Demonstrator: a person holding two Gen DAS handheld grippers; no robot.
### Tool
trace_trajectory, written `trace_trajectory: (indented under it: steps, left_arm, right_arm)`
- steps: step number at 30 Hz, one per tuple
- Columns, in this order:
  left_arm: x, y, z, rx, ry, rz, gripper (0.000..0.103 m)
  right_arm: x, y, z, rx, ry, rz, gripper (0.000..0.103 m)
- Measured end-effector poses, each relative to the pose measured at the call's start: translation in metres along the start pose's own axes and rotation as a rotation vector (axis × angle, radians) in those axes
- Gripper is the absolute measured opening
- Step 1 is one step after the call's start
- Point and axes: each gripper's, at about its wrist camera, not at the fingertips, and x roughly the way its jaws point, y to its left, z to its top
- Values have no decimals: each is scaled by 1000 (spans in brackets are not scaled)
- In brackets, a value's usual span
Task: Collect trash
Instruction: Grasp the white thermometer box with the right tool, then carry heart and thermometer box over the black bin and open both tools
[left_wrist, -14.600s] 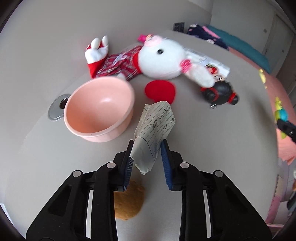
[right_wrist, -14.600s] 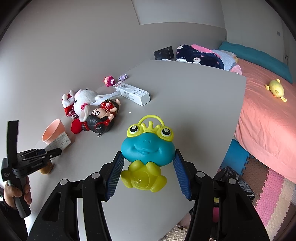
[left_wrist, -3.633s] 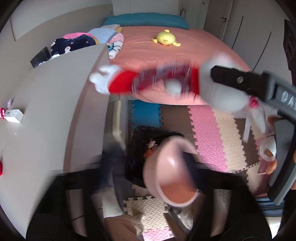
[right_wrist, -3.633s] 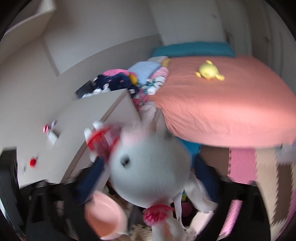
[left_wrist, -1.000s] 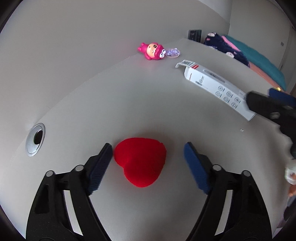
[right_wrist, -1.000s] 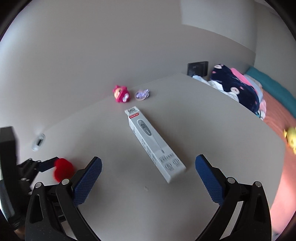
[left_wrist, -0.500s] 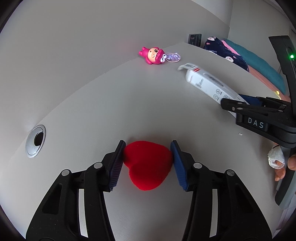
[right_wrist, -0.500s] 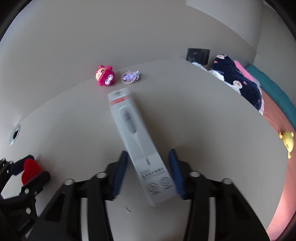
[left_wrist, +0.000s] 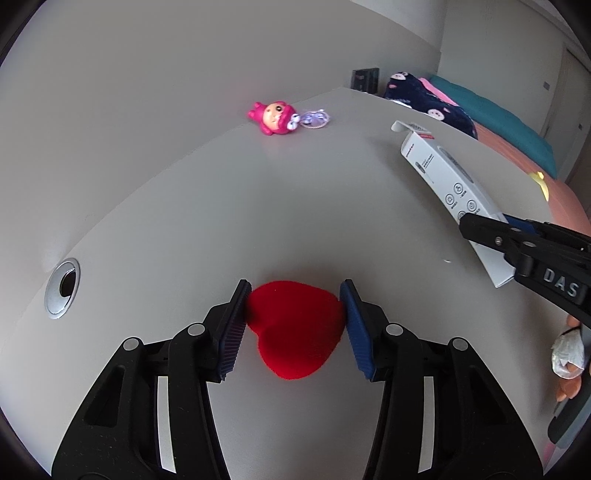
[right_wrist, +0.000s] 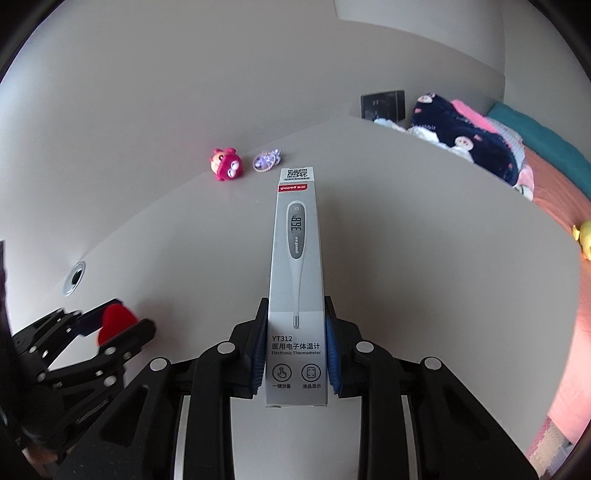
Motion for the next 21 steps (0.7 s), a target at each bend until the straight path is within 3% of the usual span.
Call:
trace_trajectory:
  steps: [11,21]
  left_arm:
    - [-29,-53,-4,88,-31,-45,49]
    - [-85,-162,-26,235,-76,-168,49]
  right_arm:
    - [-77,-40,-36,45,-61,-4,28]
    - [-161,-108,-102,179,-137,-41,28]
